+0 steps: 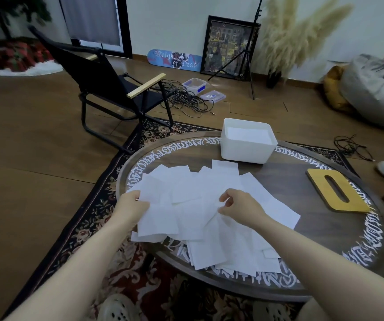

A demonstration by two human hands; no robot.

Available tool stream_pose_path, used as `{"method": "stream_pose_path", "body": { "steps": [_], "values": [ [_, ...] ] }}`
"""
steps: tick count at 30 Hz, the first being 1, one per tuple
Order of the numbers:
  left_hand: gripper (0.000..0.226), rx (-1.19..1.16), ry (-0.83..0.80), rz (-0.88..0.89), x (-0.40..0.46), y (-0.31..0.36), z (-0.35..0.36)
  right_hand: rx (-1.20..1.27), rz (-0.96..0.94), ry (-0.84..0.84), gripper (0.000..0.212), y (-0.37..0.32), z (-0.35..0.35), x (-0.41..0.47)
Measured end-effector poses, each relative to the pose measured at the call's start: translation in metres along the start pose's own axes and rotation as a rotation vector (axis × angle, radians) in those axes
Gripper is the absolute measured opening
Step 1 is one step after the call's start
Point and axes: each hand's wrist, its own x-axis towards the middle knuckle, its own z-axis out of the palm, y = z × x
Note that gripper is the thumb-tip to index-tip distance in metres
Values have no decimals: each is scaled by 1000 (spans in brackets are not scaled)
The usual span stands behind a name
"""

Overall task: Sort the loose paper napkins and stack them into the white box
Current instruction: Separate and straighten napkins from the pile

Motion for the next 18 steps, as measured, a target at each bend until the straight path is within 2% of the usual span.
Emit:
{"method": "stream_pose_path", "body": {
  "steps": [7, 14, 18],
  "values": [
    [16, -11, 7, 11, -4, -12, -15, 70, 18, -7, 29, -23, 12, 26],
    [23, -48, 44, -5, -5, -16, -30, 330, 199, -86, 22, -57, 21, 53],
    [23, -94, 36, 5, -3, -13, -30, 403, 285, -83, 34, -66, 30, 61]
  ]
}}
